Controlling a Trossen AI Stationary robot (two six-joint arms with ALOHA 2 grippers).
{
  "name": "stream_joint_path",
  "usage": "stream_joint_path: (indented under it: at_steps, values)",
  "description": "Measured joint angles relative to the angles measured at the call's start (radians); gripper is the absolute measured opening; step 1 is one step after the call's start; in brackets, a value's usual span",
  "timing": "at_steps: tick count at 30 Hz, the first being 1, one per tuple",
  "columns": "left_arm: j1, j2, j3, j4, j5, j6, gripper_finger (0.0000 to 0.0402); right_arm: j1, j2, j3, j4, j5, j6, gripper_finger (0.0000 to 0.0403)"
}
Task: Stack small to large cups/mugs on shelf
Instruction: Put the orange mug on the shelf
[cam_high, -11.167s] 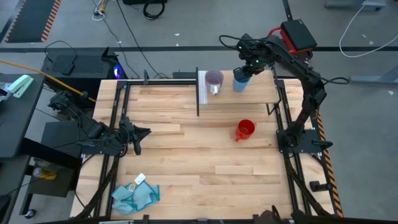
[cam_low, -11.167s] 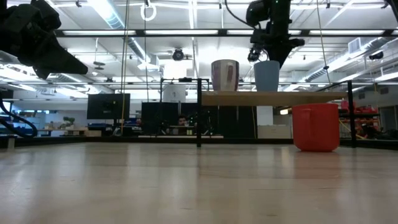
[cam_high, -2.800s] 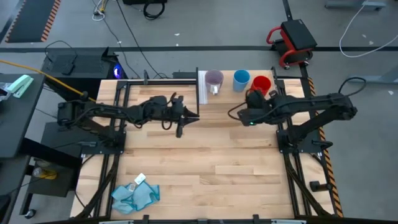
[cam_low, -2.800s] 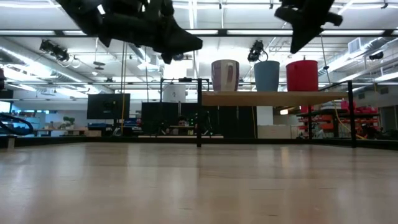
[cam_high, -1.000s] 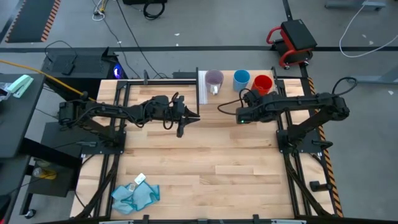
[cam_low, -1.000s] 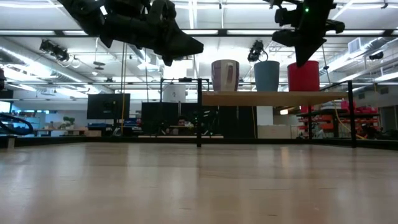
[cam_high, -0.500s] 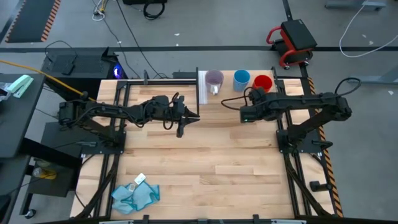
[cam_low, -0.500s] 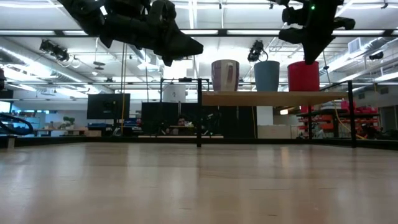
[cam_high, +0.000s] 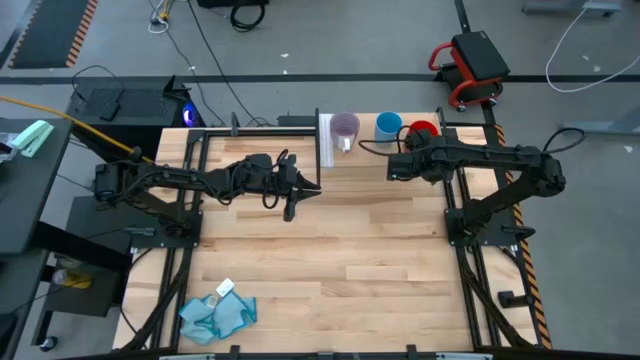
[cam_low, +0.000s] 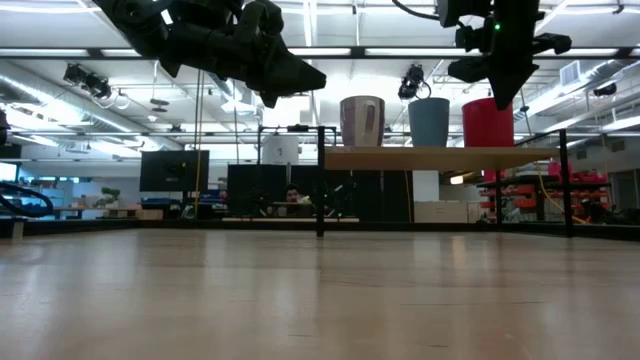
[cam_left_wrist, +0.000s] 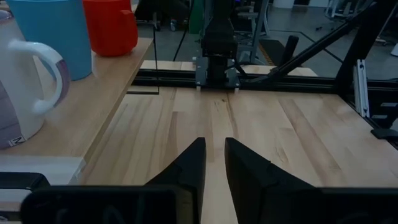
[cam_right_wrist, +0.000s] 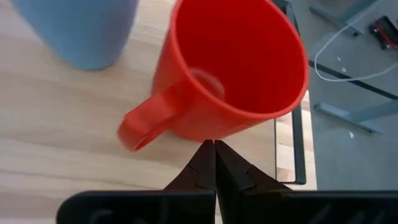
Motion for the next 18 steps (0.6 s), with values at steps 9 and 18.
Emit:
stream_joint_path:
  at_steps: [9,18]
  values:
    - [0.000,0.000,0.000,-0.005,0.000,0.001,0.0067,-0.075,0.000,0.000,0.000,0.000,-0.018,0.0003]
    - [0.000,0.000,0.000,-0.007,0.000,0.002,0.0068,-0.148,0.000,0.000,0.000,0.019,-0.033,0.0003]
